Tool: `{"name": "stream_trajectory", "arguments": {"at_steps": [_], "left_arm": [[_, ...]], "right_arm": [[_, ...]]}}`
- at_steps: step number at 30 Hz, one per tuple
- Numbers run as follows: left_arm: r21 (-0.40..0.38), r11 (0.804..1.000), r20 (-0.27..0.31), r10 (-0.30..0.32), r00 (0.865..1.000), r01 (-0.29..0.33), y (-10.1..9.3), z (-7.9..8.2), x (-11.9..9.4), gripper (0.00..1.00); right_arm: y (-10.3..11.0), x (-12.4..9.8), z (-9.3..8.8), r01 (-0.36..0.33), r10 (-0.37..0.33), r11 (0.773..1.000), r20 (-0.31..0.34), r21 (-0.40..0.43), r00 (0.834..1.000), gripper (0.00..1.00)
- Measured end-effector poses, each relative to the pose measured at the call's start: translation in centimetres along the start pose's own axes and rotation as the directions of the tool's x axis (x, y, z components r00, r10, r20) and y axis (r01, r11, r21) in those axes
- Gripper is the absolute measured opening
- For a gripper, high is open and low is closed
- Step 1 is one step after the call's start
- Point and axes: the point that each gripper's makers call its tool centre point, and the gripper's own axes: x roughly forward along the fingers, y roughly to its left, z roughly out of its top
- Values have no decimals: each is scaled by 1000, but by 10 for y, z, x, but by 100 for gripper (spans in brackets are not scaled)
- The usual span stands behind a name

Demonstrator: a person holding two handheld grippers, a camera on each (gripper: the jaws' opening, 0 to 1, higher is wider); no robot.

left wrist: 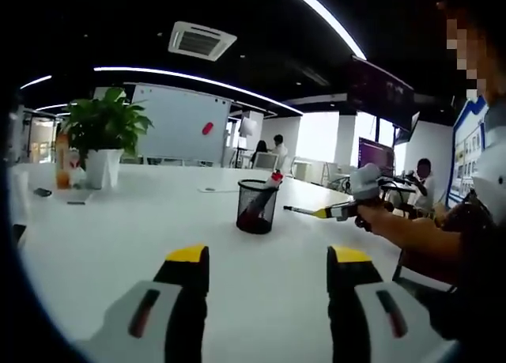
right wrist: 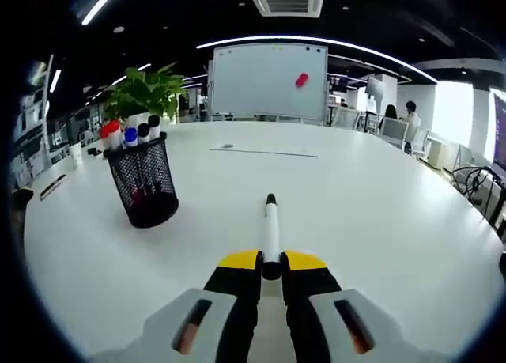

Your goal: Pick up the whiteboard markers from the pen holder and place them facing the whiteboard neatly

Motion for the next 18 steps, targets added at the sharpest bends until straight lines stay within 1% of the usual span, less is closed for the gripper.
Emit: {"name": "stream_trajectory", "arguments": {"at_steps": [6, 18], "left_arm": [[-4, 1000, -10, 8, 1000, -8, 1, -4, -1, 61], [-4, 1000, -12, 0, 1000, 0, 0, -4, 1, 61]], "right_arm": [[1, 1, -2, -3, 3, 1000, -10, 2, 1000, 14], [0, 3, -10, -3, 3, 1000, -36, 9, 999, 14]]}}
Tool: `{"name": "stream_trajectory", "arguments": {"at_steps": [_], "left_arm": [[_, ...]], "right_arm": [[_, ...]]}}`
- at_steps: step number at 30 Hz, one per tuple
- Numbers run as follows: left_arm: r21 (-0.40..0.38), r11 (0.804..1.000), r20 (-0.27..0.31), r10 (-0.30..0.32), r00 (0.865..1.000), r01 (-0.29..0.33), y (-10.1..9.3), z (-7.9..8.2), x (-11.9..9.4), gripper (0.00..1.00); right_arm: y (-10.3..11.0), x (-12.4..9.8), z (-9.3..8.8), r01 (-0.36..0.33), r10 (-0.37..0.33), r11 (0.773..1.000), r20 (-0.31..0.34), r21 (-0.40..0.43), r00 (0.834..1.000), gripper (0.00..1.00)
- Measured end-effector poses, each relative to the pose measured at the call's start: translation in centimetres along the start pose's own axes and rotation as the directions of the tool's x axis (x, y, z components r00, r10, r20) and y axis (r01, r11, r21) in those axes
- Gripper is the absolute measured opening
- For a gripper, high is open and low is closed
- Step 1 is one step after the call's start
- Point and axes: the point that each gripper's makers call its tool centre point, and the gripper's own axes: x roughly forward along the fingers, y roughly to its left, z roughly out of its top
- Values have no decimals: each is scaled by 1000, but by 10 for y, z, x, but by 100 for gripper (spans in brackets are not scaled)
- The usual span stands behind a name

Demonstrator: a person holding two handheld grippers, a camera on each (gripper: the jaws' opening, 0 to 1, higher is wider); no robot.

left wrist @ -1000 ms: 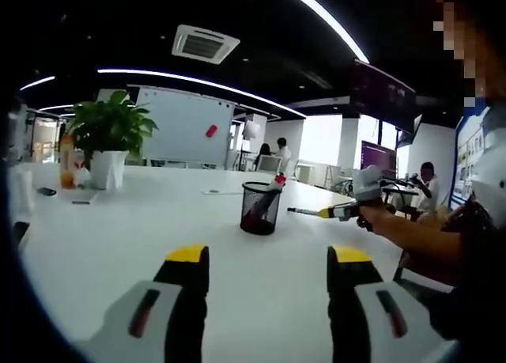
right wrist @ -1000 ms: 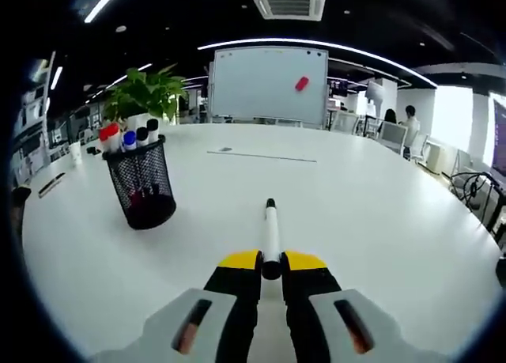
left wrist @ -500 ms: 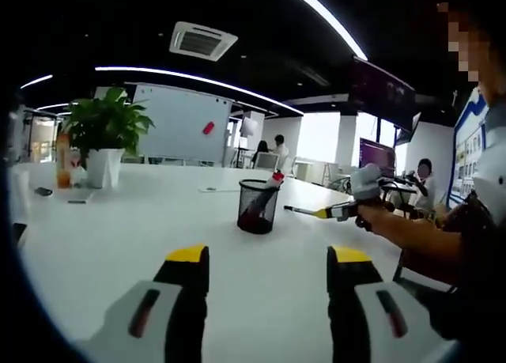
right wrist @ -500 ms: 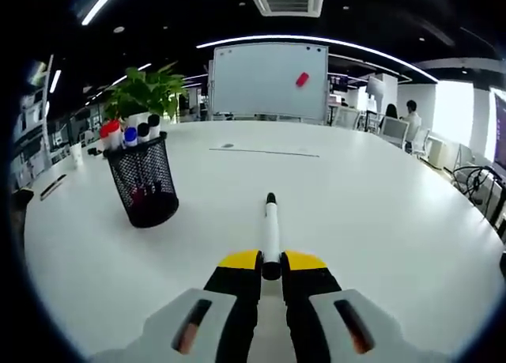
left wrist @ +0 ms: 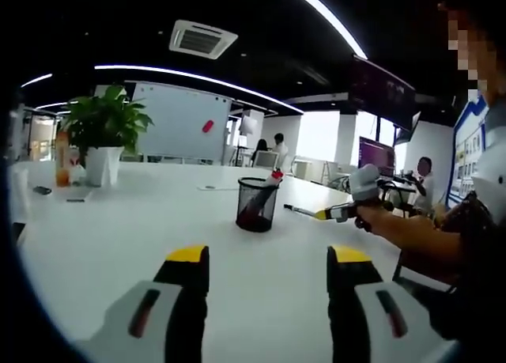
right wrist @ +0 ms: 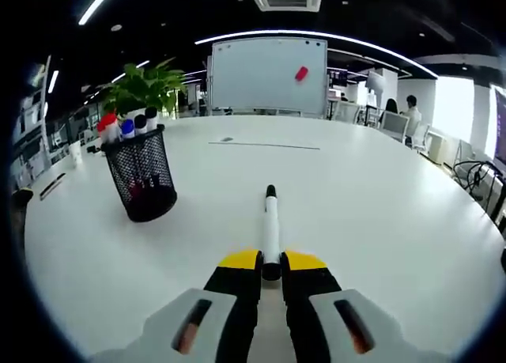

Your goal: Pick up the whiteboard markers from the pen holder and place them facing the whiteboard neatly

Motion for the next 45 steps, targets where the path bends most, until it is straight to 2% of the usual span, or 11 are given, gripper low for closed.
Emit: {"name": "stream_trajectory", "arguments": {"at_steps": [24, 45], "left_arm": [[-8, 1000, -5, -2, 1000, 2, -1, -3, 1, 61], [-12, 1000, 1, 3, 1000, -3, 1, -2, -2, 61]], "right_arm": [[1, 3, -4, -14, 15, 1000, -12, 21, 1000, 14], [1, 2, -6, -22, 21, 999, -22, -35, 1000, 14]]}}
